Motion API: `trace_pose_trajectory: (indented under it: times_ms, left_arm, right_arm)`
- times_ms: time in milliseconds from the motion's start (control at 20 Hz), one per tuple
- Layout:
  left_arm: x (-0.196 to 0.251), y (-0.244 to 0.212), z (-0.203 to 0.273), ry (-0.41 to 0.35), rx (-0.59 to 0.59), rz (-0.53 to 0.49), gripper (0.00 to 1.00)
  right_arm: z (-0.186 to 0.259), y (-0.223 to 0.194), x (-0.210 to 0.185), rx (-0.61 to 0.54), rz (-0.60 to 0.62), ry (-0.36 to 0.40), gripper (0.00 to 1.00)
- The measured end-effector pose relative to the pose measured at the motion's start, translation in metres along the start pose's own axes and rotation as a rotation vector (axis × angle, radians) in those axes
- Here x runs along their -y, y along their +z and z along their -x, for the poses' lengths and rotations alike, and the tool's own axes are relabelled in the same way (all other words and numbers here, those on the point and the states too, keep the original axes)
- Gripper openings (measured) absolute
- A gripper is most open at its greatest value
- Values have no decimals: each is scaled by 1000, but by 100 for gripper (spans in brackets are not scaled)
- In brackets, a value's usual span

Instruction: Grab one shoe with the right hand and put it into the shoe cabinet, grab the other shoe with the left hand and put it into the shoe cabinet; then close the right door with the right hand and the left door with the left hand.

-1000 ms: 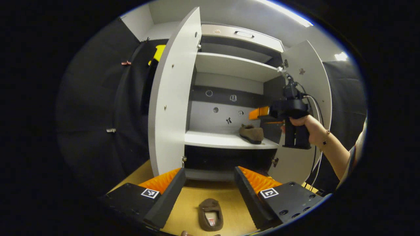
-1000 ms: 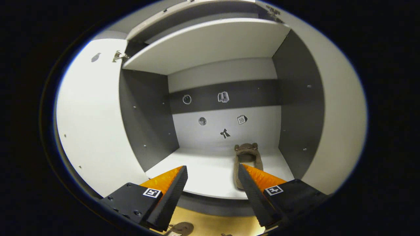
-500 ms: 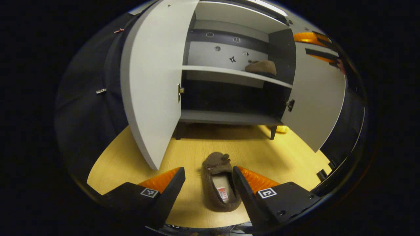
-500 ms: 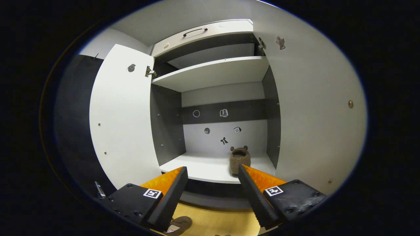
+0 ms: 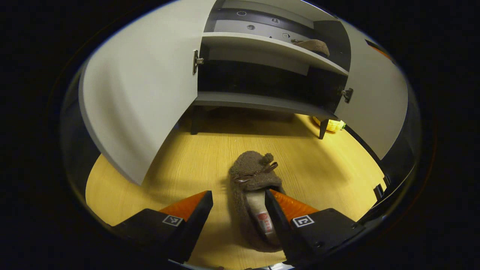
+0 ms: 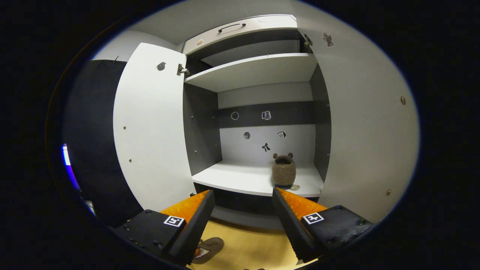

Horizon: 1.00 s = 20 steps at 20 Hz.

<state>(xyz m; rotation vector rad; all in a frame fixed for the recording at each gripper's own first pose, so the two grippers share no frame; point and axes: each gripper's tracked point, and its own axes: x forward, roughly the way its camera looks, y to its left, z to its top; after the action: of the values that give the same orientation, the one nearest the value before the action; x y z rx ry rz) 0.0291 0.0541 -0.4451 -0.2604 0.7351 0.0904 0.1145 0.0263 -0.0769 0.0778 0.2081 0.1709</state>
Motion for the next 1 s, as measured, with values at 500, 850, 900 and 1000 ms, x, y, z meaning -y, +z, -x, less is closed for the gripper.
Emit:
trace_pose_trajectory:
  times_ms: [500,850,900,1000]
  left_arm:
    - [-8,-8,-31,48,-44,28,67]
    - [-8,-9,-40,101,-50,-47,11]
    - [-10,-8,-40,101,-51,-54,11]
    - [-10,-8,-39,104,-59,-34,5]
  right_arm:
    - [-13,-29,7,-81,10,39,99]
    - [-21,-42,13,-126,8,54,99]
    - [-21,-42,14,-128,7,55,99]
    - [-21,-43,14,-131,4,60,99]
